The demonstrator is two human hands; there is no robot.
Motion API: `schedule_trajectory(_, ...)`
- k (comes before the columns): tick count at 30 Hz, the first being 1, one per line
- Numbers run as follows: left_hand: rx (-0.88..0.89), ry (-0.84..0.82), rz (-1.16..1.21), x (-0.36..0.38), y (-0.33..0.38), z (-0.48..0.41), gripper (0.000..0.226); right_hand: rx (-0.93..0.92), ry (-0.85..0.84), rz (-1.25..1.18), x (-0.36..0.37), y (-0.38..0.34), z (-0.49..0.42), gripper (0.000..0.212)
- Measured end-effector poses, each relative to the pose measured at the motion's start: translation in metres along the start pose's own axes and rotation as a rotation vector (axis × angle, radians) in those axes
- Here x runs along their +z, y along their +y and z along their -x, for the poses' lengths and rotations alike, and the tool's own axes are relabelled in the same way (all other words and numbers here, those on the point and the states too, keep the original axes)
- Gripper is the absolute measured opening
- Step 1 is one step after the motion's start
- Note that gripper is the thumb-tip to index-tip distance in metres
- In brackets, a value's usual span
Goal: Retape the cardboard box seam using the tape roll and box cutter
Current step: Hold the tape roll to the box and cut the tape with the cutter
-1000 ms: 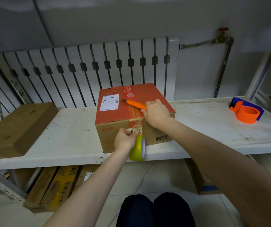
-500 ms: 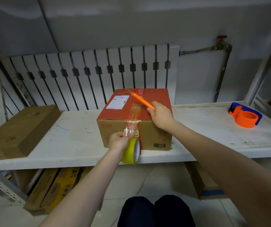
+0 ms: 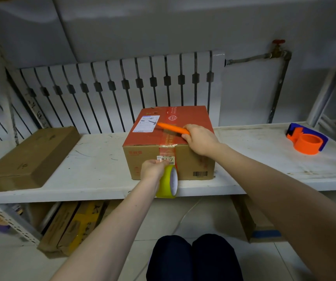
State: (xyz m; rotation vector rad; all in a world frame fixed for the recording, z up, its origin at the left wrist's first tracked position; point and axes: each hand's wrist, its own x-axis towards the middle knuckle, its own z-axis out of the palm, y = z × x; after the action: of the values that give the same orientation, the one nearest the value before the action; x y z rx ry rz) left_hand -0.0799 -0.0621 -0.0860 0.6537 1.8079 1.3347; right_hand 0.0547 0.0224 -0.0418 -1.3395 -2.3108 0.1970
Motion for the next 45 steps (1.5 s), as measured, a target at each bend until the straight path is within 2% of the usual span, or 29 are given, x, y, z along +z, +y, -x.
schedule_trajectory(4,-0.015,-0.033,-0.016,-0.004,0.003,-0.002,0.024,-0.051,0.055,-0.073,-0.01,-0.009,0.019,0.026)
schedule_trajectory(9,-0.017,-0.05,-0.041,-0.004,0.004,-0.002,0.023,-0.088,-0.005,0.038,-0.017,-0.011,0.035,0.044)
schedule_trajectory(13,-0.054,-0.066,-0.043,-0.005,0.008,0.0,0.02,-0.104,-0.046,0.036,-0.021,-0.001,0.041,0.035)
schedule_trajectory(16,-0.076,-0.084,-0.05,-0.006,0.01,0.001,0.026,-0.145,-0.082,0.158,-0.024,0.004,0.046,0.03)
schedule_trajectory(24,-0.09,-0.081,-0.054,-0.007,0.013,0.008,0.016,-0.214,-0.088,0.332,-0.029,0.007,0.051,0.028)
schedule_trajectory(32,-0.075,-0.084,-0.109,-0.005,0.012,0.007,0.037,-0.262,-0.019,0.389,-0.042,0.001,0.058,0.028)
schedule_trajectory(36,-0.068,-0.081,-0.107,-0.003,0.013,0.009,0.038,-0.282,-0.016,0.422,-0.044,0.002,0.061,0.027)
schedule_trajectory(45,-0.05,-0.065,-0.09,-0.003,0.014,0.011,0.028,-0.319,-0.046,0.469,-0.044,-0.008,0.06,0.027)
